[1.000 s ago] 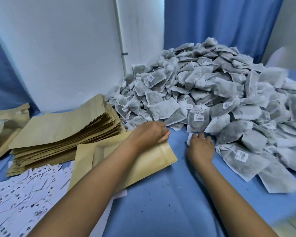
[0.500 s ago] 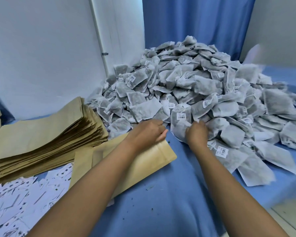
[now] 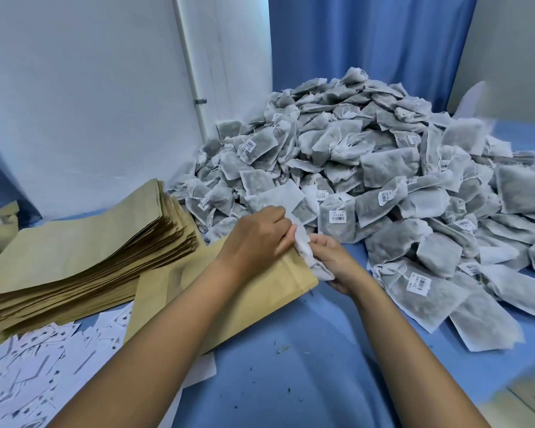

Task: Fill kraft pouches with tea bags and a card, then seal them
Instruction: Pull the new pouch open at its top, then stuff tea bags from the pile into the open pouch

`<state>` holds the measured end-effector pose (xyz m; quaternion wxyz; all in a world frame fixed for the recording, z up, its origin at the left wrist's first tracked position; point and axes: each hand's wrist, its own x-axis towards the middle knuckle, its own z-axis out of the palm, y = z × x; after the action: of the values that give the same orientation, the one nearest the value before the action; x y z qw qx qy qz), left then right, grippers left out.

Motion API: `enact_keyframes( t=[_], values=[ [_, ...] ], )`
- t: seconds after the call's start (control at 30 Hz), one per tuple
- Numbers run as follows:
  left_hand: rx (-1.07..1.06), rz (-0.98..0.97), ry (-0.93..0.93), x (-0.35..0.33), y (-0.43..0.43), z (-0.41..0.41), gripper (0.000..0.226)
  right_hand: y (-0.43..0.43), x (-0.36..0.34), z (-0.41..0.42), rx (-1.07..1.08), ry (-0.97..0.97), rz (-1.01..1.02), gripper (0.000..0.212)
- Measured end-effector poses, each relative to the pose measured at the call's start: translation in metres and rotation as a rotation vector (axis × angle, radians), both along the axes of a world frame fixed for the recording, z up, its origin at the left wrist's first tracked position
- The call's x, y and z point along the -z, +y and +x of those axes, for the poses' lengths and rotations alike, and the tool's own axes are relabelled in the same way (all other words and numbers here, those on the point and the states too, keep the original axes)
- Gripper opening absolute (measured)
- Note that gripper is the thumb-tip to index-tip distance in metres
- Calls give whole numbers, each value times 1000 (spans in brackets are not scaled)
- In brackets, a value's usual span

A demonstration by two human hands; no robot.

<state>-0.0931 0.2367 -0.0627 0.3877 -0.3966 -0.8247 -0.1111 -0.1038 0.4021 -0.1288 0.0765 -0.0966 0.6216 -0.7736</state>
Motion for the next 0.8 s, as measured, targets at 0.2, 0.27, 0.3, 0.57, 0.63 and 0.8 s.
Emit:
enact_keyframes(
  t=[0.2,0.27,0.3,0.57,0.63,0.8],
  values=[
    [19,-3,37,2,-10,6,31,-31,-32,-2,-140,63,581,22],
    [73,-47,18,1,-7,9,33,-46,-32,-1,-140,36,868,36],
    [97,-86,24,-1,-6,9,34,-50,-29,-1,-126,5,981,39],
    [-22,-75,-4,-6,-41,1,34,-29,-48,10,-115,222,764,33],
    [-19,-34,-5,-4,-37,-1,35,-21,-47,8,-182,186,820,42],
    [58,-69,30,3,-12,-3,37,-55,-32,0,19,226,901,37]
  ],
)
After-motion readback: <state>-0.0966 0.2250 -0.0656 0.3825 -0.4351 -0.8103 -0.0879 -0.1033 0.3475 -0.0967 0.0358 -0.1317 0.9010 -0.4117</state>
